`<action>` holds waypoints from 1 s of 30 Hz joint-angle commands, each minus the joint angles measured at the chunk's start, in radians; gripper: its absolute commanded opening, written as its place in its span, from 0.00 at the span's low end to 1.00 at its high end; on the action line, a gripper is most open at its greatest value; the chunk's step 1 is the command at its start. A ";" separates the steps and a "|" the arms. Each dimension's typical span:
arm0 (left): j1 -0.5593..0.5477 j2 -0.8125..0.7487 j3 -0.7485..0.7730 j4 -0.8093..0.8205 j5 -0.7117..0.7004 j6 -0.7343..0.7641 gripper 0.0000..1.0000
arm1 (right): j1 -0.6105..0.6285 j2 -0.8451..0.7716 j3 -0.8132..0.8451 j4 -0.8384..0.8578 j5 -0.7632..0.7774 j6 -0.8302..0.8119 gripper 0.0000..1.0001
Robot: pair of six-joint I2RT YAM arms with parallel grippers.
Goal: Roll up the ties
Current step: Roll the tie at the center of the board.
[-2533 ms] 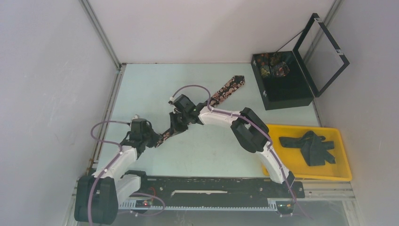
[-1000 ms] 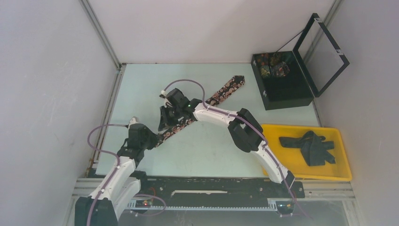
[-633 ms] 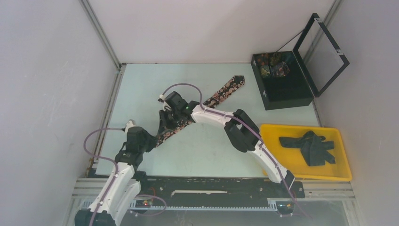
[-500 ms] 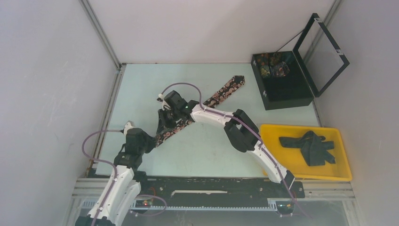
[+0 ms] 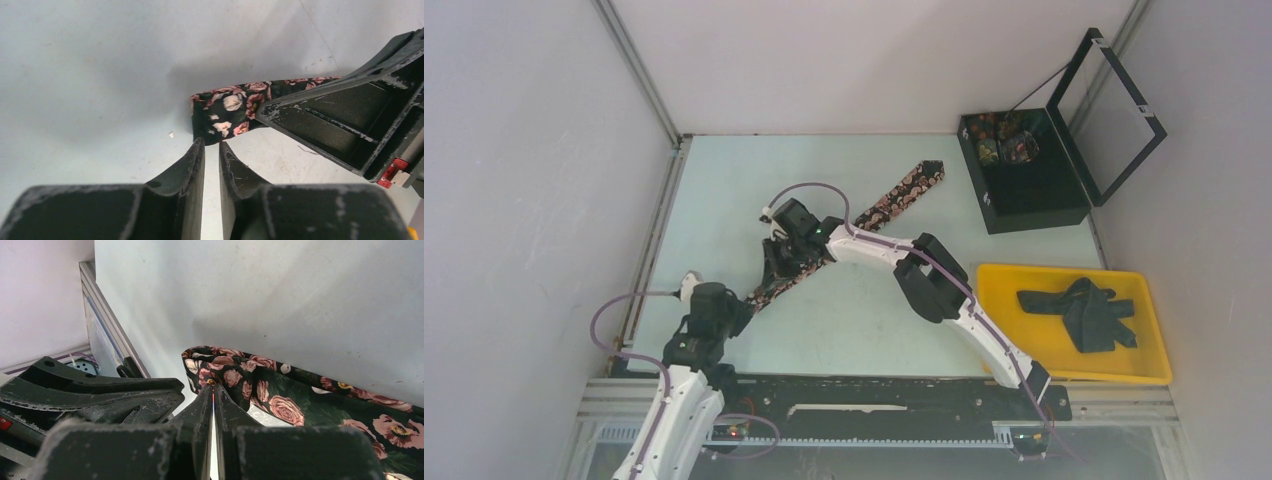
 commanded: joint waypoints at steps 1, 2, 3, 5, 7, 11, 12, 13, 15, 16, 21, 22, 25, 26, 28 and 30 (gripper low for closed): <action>-0.006 -0.012 0.032 -0.044 -0.064 -0.035 0.25 | 0.002 -0.002 0.007 0.001 0.003 -0.019 0.05; -0.006 -0.012 0.032 -0.051 -0.073 -0.040 0.28 | 0.000 -0.005 0.000 0.002 0.007 -0.022 0.05; -0.006 -0.012 0.034 -0.054 -0.080 -0.043 0.31 | -0.001 -0.007 -0.010 0.003 0.011 -0.024 0.05; -0.005 -0.013 0.037 -0.060 -0.092 -0.048 0.37 | -0.005 -0.012 -0.028 0.009 0.015 -0.026 0.04; -0.006 -0.012 0.038 -0.060 -0.098 -0.049 0.45 | -0.009 -0.017 -0.049 0.019 0.015 -0.026 0.03; -0.004 -0.011 0.041 -0.049 -0.108 -0.054 0.53 | -0.015 -0.027 -0.099 0.044 0.015 -0.026 0.02; -0.004 -0.011 0.042 -0.042 -0.107 -0.053 0.53 | -0.017 -0.027 -0.108 0.049 0.014 -0.025 0.02; -0.004 -0.008 0.042 -0.035 -0.106 -0.054 0.54 | -0.018 -0.028 -0.115 0.056 0.011 -0.023 0.02; -0.004 0.001 0.042 -0.017 -0.103 -0.054 0.54 | -0.022 -0.025 -0.127 0.067 0.006 -0.018 0.02; -0.004 0.008 0.042 -0.008 -0.101 -0.053 0.54 | -0.024 -0.025 -0.131 0.072 0.005 -0.015 0.01; -0.004 0.056 0.026 0.067 -0.092 -0.043 0.54 | -0.032 -0.026 -0.131 0.078 -0.002 -0.012 0.01; -0.003 0.063 0.020 0.083 -0.089 -0.043 0.53 | -0.034 -0.030 -0.130 0.078 -0.006 -0.012 0.01; -0.004 0.074 0.016 0.106 -0.091 -0.040 0.53 | -0.033 -0.056 -0.130 0.080 -0.017 -0.012 0.01; -0.004 0.076 0.016 0.109 -0.092 -0.037 0.52 | -0.034 -0.068 -0.129 0.081 -0.027 -0.011 0.02; -0.004 0.082 0.016 0.112 -0.097 -0.031 0.52 | -0.035 -0.097 -0.126 0.089 -0.060 -0.001 0.04; -0.003 0.088 0.016 0.113 -0.100 -0.025 0.52 | -0.037 -0.127 -0.121 0.099 -0.081 0.007 0.07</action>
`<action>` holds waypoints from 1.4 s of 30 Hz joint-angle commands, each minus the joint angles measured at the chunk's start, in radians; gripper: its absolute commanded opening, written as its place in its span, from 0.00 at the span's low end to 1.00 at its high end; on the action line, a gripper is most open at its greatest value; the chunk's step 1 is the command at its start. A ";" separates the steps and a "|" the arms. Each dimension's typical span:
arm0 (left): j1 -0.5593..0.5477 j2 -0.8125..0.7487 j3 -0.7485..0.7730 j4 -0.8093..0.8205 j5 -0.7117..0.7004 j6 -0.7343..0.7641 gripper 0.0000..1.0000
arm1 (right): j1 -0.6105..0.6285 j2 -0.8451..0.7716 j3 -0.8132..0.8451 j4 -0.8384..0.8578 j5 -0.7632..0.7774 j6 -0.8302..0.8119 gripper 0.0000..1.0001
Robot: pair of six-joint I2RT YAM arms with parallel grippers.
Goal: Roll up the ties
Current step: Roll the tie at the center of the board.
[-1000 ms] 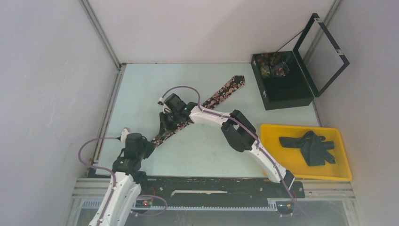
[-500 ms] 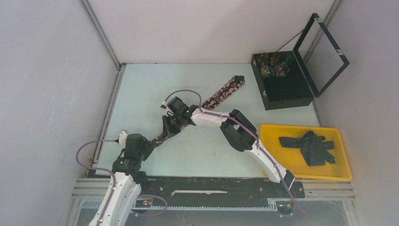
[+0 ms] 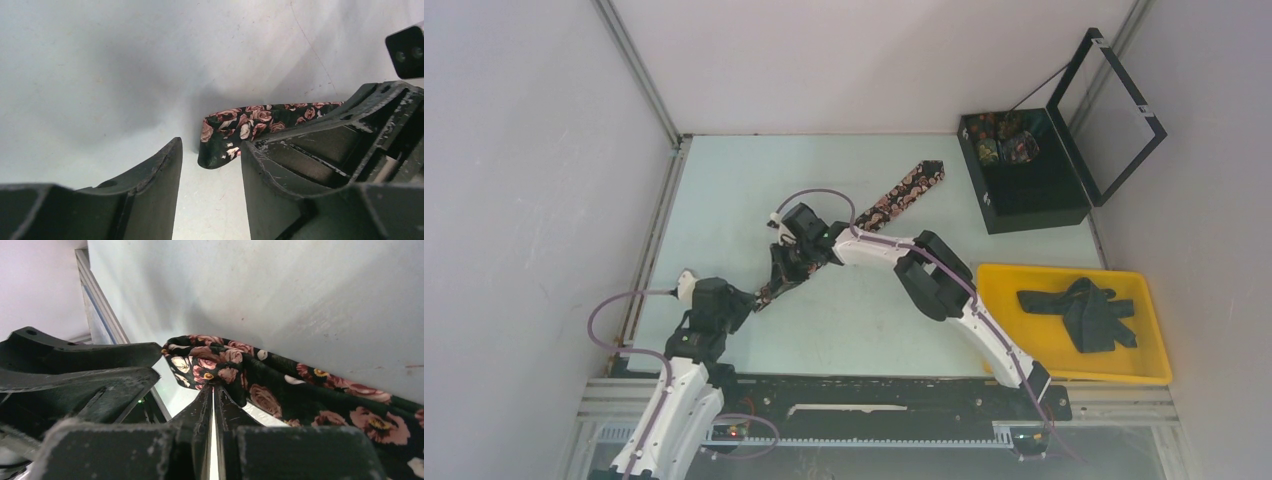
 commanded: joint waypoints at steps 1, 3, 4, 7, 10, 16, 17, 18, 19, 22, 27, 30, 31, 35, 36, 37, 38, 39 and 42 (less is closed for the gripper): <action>-0.002 0.011 0.012 0.048 -0.025 0.017 0.52 | -0.015 -0.124 0.009 0.013 -0.039 0.012 0.08; -0.003 0.013 0.008 0.053 -0.025 0.019 0.51 | -0.021 -0.133 0.023 0.026 -0.068 0.030 0.09; -0.002 0.014 0.007 0.054 -0.025 0.019 0.51 | -0.023 -0.132 0.029 0.032 -0.076 0.038 0.09; -0.002 0.015 0.005 0.056 -0.024 0.021 0.50 | -0.026 -0.109 0.065 -0.004 -0.064 0.027 0.09; -0.001 0.016 0.005 0.058 -0.025 0.026 0.50 | -0.025 -0.083 0.087 -0.019 -0.063 0.022 0.09; -0.001 0.030 0.005 0.067 -0.022 0.031 0.49 | -0.018 -0.046 0.103 -0.029 -0.049 0.013 0.09; -0.001 0.032 0.004 0.069 -0.022 0.031 0.48 | -0.018 -0.035 0.111 -0.033 -0.047 0.013 0.09; -0.001 0.032 0.003 0.069 -0.021 0.033 0.48 | -0.017 -0.023 0.125 -0.038 -0.046 0.013 0.09; -0.001 0.031 0.002 0.070 -0.021 0.033 0.48 | -0.018 -0.009 0.141 -0.048 -0.044 0.011 0.09; -0.002 0.031 -0.002 0.073 -0.020 0.034 0.47 | -0.016 0.028 0.186 -0.072 -0.037 0.004 0.08; -0.001 0.032 -0.002 0.072 -0.018 0.039 0.47 | -0.020 0.053 0.187 -0.083 -0.014 -0.009 0.07; -0.002 0.034 -0.002 0.072 -0.018 0.039 0.47 | -0.026 0.057 0.175 -0.091 0.003 -0.021 0.06; -0.002 0.035 -0.003 0.074 -0.018 0.039 0.47 | -0.029 0.057 0.167 -0.092 0.006 -0.024 0.05; -0.002 0.040 -0.008 0.081 -0.013 0.042 0.46 | -0.033 0.043 0.116 -0.076 0.020 -0.033 0.05; -0.001 0.042 -0.009 0.086 -0.013 0.042 0.46 | -0.033 0.038 0.100 -0.068 0.022 -0.033 0.05; -0.001 0.043 -0.012 0.091 -0.010 0.042 0.46 | -0.034 0.034 0.086 -0.061 0.023 -0.032 0.05; -0.001 0.046 -0.015 0.098 -0.007 0.042 0.46 | -0.034 0.031 0.074 -0.054 0.023 -0.032 0.04; -0.001 0.049 -0.018 0.103 -0.003 0.042 0.46 | -0.033 0.030 0.065 -0.048 0.023 -0.031 0.04; -0.001 0.063 -0.021 0.118 0.005 0.041 0.45 | -0.033 0.027 0.042 -0.034 0.024 -0.028 0.04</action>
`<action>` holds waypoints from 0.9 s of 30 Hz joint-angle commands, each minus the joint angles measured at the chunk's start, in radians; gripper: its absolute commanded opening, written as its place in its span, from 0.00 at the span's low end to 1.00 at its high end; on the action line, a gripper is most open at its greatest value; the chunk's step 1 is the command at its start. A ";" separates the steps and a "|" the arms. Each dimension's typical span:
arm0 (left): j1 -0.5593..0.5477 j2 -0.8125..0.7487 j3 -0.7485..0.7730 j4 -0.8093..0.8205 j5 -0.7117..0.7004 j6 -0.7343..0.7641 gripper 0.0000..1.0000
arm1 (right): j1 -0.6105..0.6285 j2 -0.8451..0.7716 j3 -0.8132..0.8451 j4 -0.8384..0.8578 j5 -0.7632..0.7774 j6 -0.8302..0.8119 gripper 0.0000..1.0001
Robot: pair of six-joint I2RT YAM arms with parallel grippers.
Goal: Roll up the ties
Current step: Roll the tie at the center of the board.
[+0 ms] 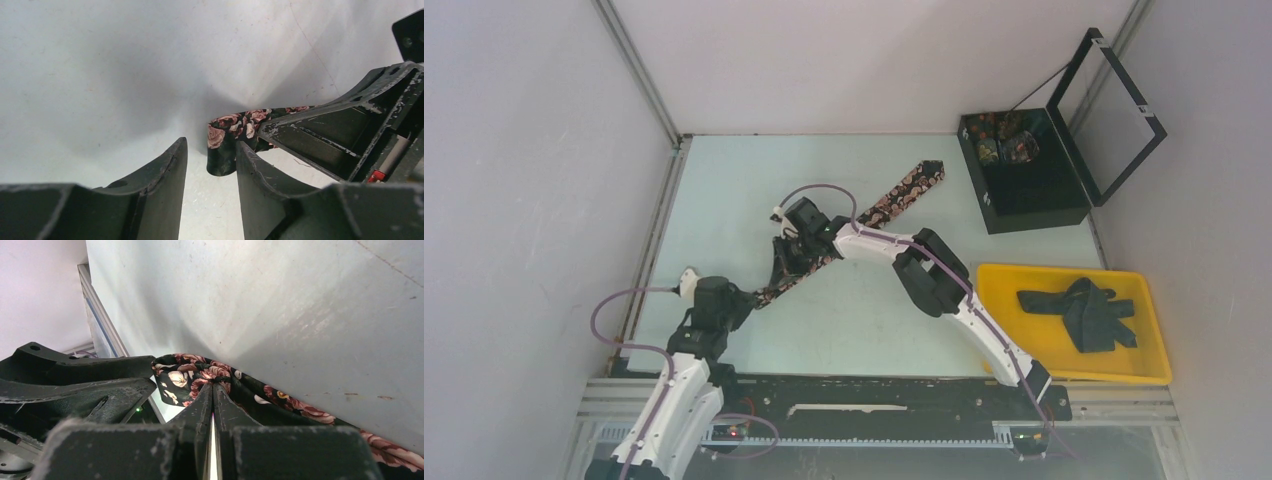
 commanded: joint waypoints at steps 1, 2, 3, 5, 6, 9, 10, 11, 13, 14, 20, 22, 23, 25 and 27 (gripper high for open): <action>-0.002 0.020 -0.013 0.055 0.006 0.019 0.45 | -0.004 -0.029 -0.053 0.012 0.036 -0.021 0.04; -0.001 0.023 -0.013 0.059 0.008 0.019 0.45 | -0.003 -0.031 -0.060 0.016 0.036 -0.021 0.03; -0.002 0.027 -0.015 0.064 0.011 0.019 0.45 | -0.003 -0.032 -0.067 0.018 0.037 -0.022 0.03; -0.002 0.038 -0.014 0.074 0.016 0.018 0.45 | -0.004 -0.035 -0.078 0.025 0.037 -0.021 0.02; -0.001 0.046 -0.016 0.079 0.018 0.017 0.45 | -0.004 -0.037 -0.083 0.027 0.037 -0.021 0.02; -0.002 0.064 -0.021 0.101 0.024 0.011 0.45 | -0.005 -0.041 -0.100 0.036 0.037 -0.021 0.02; -0.002 0.070 -0.024 0.108 0.026 0.007 0.45 | -0.004 -0.043 -0.103 0.038 0.037 -0.022 0.01; -0.001 0.076 -0.028 0.115 0.027 0.005 0.44 | -0.005 -0.043 -0.107 0.040 0.037 -0.021 0.01; -0.001 0.087 -0.035 0.131 0.030 0.000 0.44 | -0.005 -0.046 -0.115 0.043 0.038 -0.021 0.01; -0.001 0.094 -0.037 0.137 0.030 -0.002 0.44 | -0.005 -0.046 -0.118 0.044 0.039 -0.021 0.01; -0.001 0.135 -0.054 0.177 0.034 -0.012 0.41 | -0.005 -0.048 -0.126 0.049 0.039 -0.021 0.01; -0.002 0.144 -0.058 0.189 0.038 -0.014 0.38 | -0.005 -0.050 -0.130 0.049 0.040 -0.023 0.01; -0.002 0.147 -0.061 0.193 0.039 -0.015 0.36 | -0.007 -0.050 -0.131 0.048 0.040 -0.022 0.01; -0.002 0.149 -0.063 0.199 0.041 -0.013 0.28 | -0.006 -0.052 -0.131 0.049 0.040 -0.023 0.01; -0.002 0.144 -0.064 0.199 0.043 -0.011 0.10 | -0.007 -0.057 -0.128 0.045 0.041 -0.023 0.01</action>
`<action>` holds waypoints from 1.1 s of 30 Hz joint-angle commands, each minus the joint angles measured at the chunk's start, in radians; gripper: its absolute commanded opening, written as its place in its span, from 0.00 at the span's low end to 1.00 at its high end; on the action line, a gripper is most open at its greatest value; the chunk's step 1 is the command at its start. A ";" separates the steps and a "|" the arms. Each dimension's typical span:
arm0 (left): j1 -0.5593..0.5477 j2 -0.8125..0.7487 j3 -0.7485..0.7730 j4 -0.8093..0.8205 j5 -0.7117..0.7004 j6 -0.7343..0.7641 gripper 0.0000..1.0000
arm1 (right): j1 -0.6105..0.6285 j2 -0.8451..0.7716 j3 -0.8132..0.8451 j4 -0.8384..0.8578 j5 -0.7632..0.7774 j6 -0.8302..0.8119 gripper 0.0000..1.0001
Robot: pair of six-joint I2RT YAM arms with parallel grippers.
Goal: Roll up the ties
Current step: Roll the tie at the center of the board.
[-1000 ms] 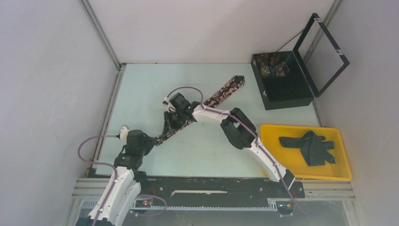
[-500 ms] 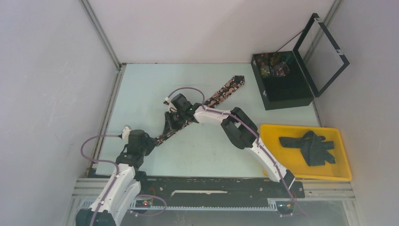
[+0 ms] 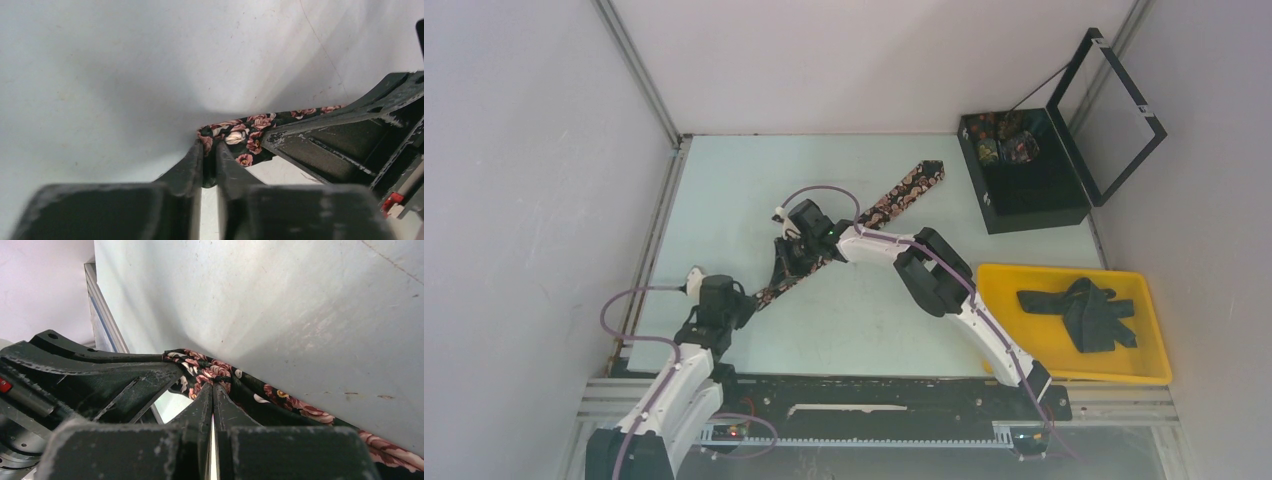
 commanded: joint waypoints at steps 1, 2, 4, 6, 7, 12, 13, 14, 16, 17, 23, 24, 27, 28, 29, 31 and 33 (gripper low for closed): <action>-0.002 -0.001 -0.012 0.018 0.008 -0.001 0.05 | -0.006 -0.025 -0.025 -0.078 0.053 -0.027 0.01; -0.002 -0.007 -0.009 0.013 0.008 0.003 0.01 | -0.006 -0.028 -0.019 -0.083 0.055 -0.028 0.01; -0.002 -0.021 0.001 -0.009 0.008 0.010 0.00 | -0.005 -0.038 0.001 -0.099 0.061 -0.034 0.01; -0.003 -0.037 0.016 -0.038 0.006 0.018 0.00 | -0.004 -0.050 0.026 -0.121 0.066 -0.042 0.03; -0.002 -0.044 0.025 -0.050 0.003 0.022 0.00 | -0.003 -0.057 0.041 -0.137 0.075 -0.046 0.05; -0.002 -0.071 0.073 -0.122 -0.010 0.036 0.00 | 0.008 -0.086 0.116 -0.207 0.114 -0.080 0.12; -0.002 -0.075 0.081 -0.133 -0.011 0.036 0.00 | 0.010 -0.091 0.125 -0.218 0.124 -0.088 0.13; -0.001 -0.079 0.089 -0.143 -0.011 0.037 0.00 | 0.013 -0.094 0.133 -0.228 0.135 -0.095 0.14; -0.001 -0.087 0.104 -0.163 -0.013 0.038 0.00 | 0.020 -0.094 0.150 -0.249 0.155 -0.108 0.17; -0.002 -0.091 0.110 -0.171 -0.012 0.039 0.00 | 0.023 -0.092 0.158 -0.256 0.164 -0.114 0.18; -0.002 -0.109 0.135 -0.204 -0.015 0.040 0.00 | 0.045 -0.072 0.187 -0.299 0.204 -0.135 0.18; -0.002 -0.111 0.136 -0.207 -0.012 0.041 0.00 | 0.047 -0.069 0.186 -0.298 0.204 -0.135 0.18; -0.002 -0.119 0.139 -0.213 -0.009 0.041 0.00 | 0.055 -0.057 0.189 -0.295 0.204 -0.133 0.18; -0.002 -0.122 0.141 -0.216 -0.009 0.041 0.00 | 0.057 -0.052 0.193 -0.295 0.203 -0.131 0.18; -0.002 -0.124 0.142 -0.218 -0.010 0.041 0.00 | 0.060 -0.048 0.197 -0.297 0.203 -0.131 0.18; -0.002 -0.129 0.146 -0.226 -0.009 0.043 0.00 | 0.065 -0.040 0.208 -0.301 0.203 -0.132 0.18; -0.001 -0.130 0.153 -0.233 -0.011 0.043 0.00 | 0.070 -0.034 0.215 -0.302 0.203 -0.130 0.17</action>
